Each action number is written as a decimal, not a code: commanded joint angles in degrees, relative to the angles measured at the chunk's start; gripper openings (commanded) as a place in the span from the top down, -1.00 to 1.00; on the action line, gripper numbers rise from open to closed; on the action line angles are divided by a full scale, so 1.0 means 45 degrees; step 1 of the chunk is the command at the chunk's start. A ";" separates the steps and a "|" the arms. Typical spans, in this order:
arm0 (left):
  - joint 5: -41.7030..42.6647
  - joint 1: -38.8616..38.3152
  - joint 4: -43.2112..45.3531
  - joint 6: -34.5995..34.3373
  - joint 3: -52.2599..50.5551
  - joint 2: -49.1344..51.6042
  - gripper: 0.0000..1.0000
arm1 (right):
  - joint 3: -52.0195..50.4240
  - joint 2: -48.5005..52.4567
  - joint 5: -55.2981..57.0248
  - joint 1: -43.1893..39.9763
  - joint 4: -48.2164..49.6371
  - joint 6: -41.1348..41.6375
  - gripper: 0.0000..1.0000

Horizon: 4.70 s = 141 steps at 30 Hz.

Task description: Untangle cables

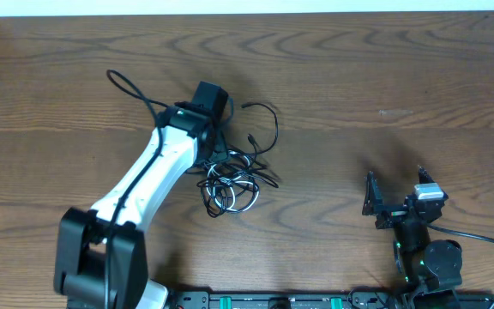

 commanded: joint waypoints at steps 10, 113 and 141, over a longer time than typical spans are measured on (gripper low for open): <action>-0.0194 0.0180 -0.0670 0.0515 0.0452 0.0753 0.85 | -0.0015 -0.0063 0.0097 -0.0063 -0.0044 0.0165 -0.99; 0.2380 -0.0656 -0.1681 -0.2720 0.0151 0.0087 0.84 | -0.0015 -0.0063 0.0097 -0.0063 -0.0044 0.0165 -0.99; 0.2336 -0.0719 -0.1025 -0.2633 0.0151 0.0850 -0.88 | -0.0015 -0.0063 0.0097 -0.0063 -0.0044 0.0165 -0.98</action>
